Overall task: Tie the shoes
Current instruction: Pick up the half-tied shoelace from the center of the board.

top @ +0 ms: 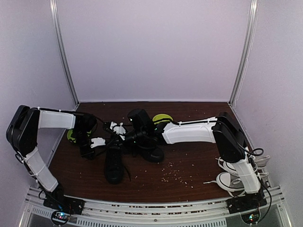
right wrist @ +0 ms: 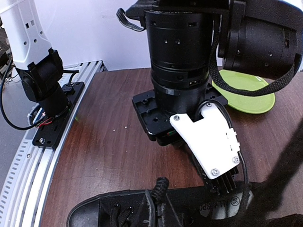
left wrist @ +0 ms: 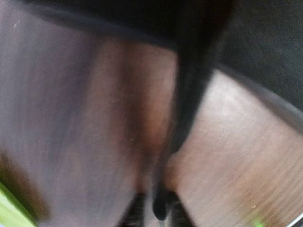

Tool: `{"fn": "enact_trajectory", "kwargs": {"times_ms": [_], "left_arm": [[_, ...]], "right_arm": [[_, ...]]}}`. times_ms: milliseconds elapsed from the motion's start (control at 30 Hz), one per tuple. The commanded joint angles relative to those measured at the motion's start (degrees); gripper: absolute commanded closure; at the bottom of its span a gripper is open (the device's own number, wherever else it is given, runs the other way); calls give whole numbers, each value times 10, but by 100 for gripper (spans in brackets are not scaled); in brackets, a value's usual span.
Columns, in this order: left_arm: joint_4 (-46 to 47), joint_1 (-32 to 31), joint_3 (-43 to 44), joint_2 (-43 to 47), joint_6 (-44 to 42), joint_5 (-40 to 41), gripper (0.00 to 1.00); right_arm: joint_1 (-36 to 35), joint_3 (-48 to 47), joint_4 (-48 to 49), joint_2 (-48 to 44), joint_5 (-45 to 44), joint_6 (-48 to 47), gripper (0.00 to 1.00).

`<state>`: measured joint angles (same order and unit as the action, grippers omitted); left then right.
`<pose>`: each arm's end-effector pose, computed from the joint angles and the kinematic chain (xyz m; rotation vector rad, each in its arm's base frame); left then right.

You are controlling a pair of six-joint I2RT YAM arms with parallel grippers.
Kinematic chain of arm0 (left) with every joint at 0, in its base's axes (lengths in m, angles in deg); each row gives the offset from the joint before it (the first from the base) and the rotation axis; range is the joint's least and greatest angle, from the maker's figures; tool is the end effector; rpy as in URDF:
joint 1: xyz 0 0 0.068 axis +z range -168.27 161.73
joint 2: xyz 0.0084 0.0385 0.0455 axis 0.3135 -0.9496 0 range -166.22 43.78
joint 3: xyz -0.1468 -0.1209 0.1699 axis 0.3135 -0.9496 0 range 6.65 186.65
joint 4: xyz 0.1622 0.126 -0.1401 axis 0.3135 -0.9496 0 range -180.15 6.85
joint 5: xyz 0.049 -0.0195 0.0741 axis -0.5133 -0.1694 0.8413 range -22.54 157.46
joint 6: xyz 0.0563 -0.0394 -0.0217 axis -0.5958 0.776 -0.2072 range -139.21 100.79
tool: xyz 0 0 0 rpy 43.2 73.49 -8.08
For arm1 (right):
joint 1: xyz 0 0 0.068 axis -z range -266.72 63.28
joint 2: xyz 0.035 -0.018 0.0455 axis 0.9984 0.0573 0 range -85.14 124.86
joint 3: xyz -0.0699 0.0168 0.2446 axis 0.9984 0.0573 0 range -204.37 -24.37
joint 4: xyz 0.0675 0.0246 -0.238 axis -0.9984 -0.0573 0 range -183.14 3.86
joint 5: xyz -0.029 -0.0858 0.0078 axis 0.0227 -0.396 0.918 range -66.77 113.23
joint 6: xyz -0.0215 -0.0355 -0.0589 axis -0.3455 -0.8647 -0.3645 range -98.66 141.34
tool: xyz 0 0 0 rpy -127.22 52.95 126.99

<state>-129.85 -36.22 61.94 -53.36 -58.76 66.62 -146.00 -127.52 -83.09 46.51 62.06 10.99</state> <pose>0.2530 -0.0828 0.1139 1.4979 2.7301 -0.0151 0.2354 0.4693 0.1875 -1.5627 1.4389 1.2074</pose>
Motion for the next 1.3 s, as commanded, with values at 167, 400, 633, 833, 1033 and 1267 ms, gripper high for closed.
{"fn": "enact_trajectory", "kwargs": {"times_ms": [167,400,633,833,1033,1267], "left_arm": [[10,-2,-3,3,148,66,100],[48,-213,-69,203,248,166,100],[-31,-232,-5,322,405,124,100],[-20,-307,-29,428,475,196,100],[-32,-249,-23,403,464,213,100],[23,-255,-17,443,586,95,100]], "right_arm": [[-3,18,17,-19,6,2,100],[1,21,39,-19,6,52,100],[5,25,49,-22,-3,75,100],[6,19,52,-21,2,80,100],[7,1,44,-5,2,88,100],[6,0,46,-1,5,95,100]]}}
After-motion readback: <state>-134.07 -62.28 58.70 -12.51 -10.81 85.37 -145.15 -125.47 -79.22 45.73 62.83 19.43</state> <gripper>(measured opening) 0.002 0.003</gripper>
